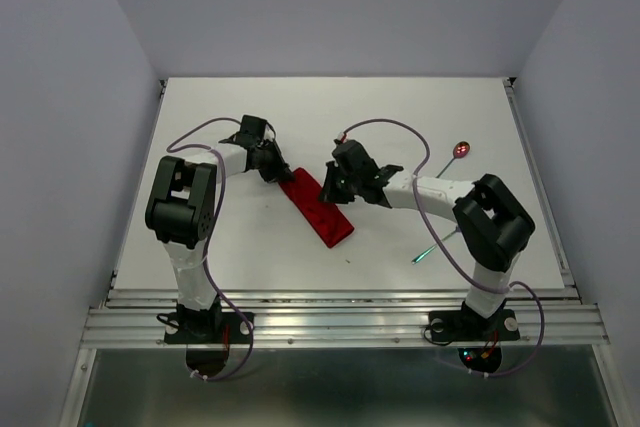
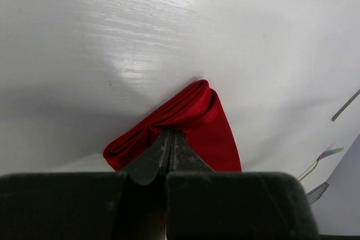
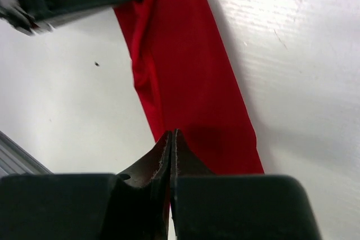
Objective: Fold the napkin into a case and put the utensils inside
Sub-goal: Fold the 2/3-rectangle-folded napkin at the center of the board.
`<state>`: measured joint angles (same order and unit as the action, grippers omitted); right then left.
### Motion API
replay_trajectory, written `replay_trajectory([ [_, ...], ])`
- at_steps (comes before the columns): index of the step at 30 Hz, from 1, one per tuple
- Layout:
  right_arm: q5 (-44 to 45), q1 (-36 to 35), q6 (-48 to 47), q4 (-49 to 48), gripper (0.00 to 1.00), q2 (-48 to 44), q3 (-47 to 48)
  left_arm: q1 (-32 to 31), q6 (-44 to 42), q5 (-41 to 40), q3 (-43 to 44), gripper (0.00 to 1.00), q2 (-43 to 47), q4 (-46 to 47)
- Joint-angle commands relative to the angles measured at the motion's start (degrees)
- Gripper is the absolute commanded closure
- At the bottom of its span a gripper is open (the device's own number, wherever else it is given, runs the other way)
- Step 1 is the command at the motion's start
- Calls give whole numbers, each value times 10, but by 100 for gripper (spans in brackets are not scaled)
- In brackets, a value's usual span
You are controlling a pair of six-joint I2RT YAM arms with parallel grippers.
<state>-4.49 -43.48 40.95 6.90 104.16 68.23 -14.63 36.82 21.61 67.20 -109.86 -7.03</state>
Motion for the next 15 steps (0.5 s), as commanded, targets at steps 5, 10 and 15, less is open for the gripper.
replay_trajectory([
  [5, -74, 2, 27, -63, 99, 25, -49, 1, -19, -25, -12, 100, 22, -31],
  [10, -62, 2, 32, -79, 99, 55, -67, 1, -19, -30, -9, 99, 51, -34],
  [15, -40, 2, 36, -70, 99, 61, -75, 0, -31, -43, -2, 91, 90, -54],
])
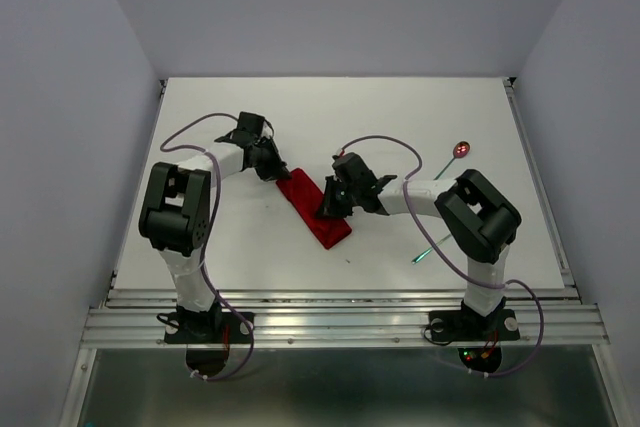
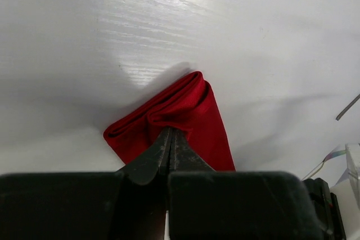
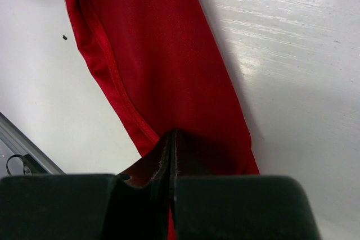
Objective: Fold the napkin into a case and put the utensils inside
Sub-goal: Fold the 2/3-rectangle-folded napkin at the center of the board.
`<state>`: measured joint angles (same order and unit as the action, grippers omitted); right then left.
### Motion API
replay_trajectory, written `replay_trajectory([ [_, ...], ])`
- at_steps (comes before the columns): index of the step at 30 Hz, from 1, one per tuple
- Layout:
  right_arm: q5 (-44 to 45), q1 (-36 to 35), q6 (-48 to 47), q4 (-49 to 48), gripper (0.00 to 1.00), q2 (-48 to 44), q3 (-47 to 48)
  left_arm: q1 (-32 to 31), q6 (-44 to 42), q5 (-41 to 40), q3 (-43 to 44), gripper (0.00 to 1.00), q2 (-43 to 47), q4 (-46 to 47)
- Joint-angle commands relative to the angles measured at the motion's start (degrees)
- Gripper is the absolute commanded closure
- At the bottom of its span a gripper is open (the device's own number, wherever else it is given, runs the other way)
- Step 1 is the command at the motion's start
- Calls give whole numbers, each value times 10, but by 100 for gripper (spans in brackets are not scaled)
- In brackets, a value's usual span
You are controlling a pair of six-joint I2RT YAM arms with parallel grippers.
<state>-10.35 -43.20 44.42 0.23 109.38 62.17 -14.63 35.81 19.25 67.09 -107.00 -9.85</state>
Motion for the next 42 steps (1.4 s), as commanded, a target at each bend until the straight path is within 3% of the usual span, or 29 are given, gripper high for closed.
replay_trajectory([
  [1, 19, 0, 1, -4, 99, 9, -14, 1, -23, -25, 4, 89, 72, -30],
  [5, 25, 0, 0, -3, 99, 9, -14, 0, -34, -45, 6, 68, 96, -49],
  [6, 25, 0, 0, -4, 99, 9, -14, 0, -37, -47, 2, 50, 101, -51],
  [9, 25, 0, 0, -4, 99, 9, -14, -1, -46, -46, -9, 22, 106, -49],
  [11, 24, 0, -1, -4, 99, 9, -14, -4, -50, -48, -14, 16, 102, -49],
  [14, 25, 0, -1, -4, 99, 7, -14, -10, -51, -65, -26, 14, 94, -48],
  [26, 33, 0, -5, 14, 99, -5, -16, -14, -43, -69, -45, 36, 53, -18],
  [32, 37, 0, -13, 24, 99, -17, -11, -14, -39, -73, -47, 56, 48, -13],
  [36, 43, 0, -35, 45, 99, -25, 8, -14, -37, -69, -48, 75, 45, -9],
  [42, 72, -6, -89, 99, 86, -30, 70, -14, -35, -49, -57, 91, 42, 3],
])
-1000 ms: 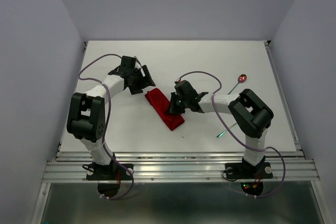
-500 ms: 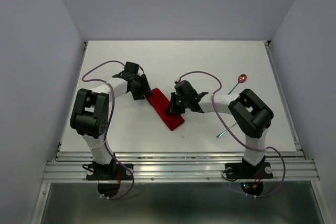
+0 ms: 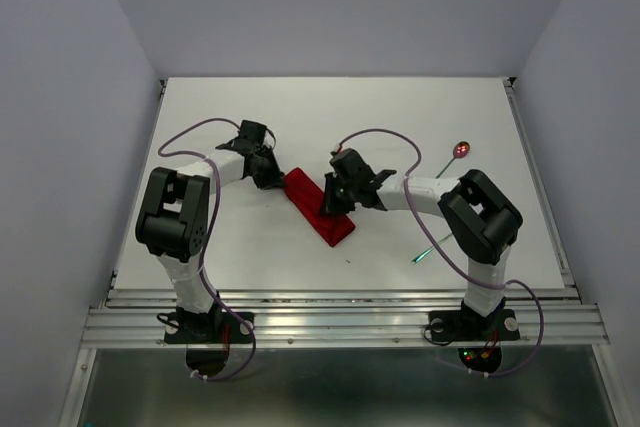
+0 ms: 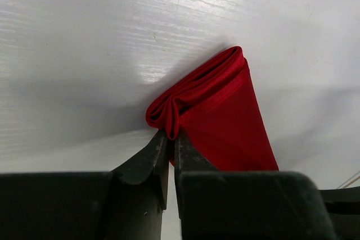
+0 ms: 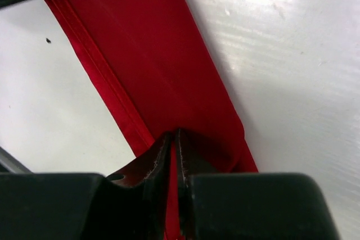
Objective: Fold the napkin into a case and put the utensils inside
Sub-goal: Fold the 2/3-rectangle-folded napkin at the center of the board.
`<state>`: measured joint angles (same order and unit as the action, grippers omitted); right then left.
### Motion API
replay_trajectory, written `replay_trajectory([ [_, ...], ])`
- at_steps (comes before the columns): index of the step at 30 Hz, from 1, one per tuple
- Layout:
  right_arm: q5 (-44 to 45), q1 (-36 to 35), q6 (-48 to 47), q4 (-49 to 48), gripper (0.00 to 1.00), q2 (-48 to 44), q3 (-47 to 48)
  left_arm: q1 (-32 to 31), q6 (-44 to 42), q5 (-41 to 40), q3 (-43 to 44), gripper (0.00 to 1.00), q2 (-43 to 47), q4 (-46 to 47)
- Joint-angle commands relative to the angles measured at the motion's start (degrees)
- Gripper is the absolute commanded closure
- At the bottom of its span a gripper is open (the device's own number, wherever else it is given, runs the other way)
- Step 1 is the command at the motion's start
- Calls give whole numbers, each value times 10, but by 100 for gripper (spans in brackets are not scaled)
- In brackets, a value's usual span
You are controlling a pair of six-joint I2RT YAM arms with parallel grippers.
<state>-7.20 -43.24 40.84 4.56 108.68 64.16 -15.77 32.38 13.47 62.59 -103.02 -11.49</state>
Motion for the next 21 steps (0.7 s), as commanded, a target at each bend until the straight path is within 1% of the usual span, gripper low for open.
replay_trajectory([
  [1, 44, -12, -59, 59, 84, -24, 58, -2, 0, 11, -12, 93, 2, 21],
  [2, 52, -12, -72, 69, 81, -24, 75, -2, 4, 13, -15, 96, 2, 24],
  [4, 58, -19, -83, 77, 79, -20, 92, -2, 8, 19, -19, 100, 3, 26],
  [10, 87, -53, -118, 99, 70, 14, 159, -2, 26, 23, -47, 100, 25, 30],
  [13, 77, -66, -118, 101, 69, 35, 188, -3, 37, 23, -62, 100, 38, 34],
  [17, 76, -78, -127, 113, 69, 77, 252, -2, 62, 24, -86, 100, 52, 39],
  [21, 87, -84, -148, 130, 66, 108, 276, -3, 67, 25, -91, 100, 62, 38],
])
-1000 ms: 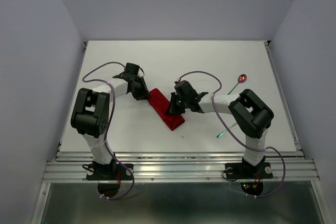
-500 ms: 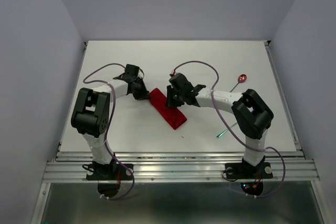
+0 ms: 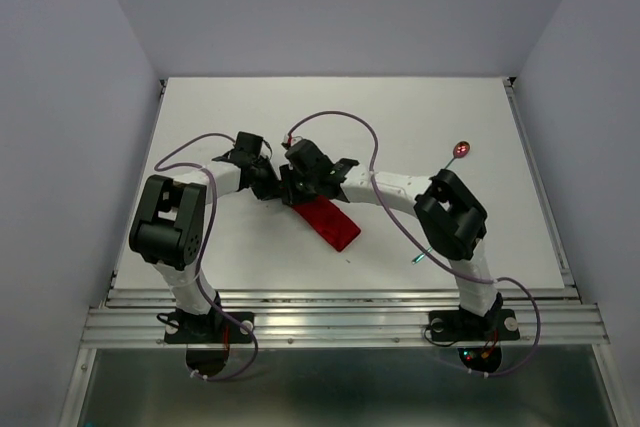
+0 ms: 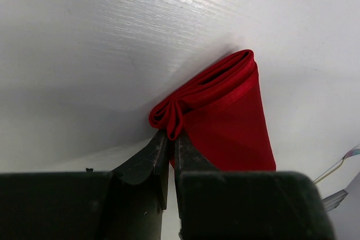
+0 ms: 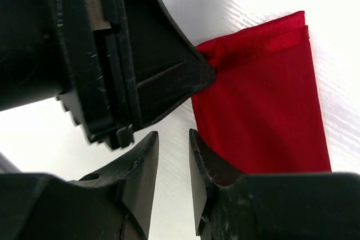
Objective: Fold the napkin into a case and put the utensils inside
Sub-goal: Fold the 2/3-rectangle-folded napkin at the center of the board.
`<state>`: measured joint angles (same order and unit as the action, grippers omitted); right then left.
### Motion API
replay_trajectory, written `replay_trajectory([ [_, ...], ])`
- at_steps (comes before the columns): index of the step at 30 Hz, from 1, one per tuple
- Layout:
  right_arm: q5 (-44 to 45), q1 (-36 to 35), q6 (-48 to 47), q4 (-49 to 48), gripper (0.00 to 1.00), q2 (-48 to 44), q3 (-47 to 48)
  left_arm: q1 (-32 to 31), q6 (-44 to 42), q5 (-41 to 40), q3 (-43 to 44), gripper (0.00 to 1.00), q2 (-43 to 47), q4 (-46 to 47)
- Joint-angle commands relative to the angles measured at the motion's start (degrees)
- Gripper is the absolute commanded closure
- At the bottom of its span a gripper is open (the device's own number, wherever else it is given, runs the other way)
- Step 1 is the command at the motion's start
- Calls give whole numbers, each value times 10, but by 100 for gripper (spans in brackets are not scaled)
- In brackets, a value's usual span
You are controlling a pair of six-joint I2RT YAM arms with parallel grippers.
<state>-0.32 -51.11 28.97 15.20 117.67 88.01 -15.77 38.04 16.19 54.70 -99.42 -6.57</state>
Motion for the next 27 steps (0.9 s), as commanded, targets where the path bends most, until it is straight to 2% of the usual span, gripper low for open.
replay_trajectory([
  [1, 22, -11, -33, 24, 65, 20, 39, -3, 11, -2, -10, 100, 27, -11],
  [18, 85, -22, -66, 33, 66, 72, 80, -3, 4, 6, 4, 100, 26, -25],
  [27, 88, -28, -66, 24, 66, 72, 85, -3, 3, 8, 7, 100, 25, -27],
])
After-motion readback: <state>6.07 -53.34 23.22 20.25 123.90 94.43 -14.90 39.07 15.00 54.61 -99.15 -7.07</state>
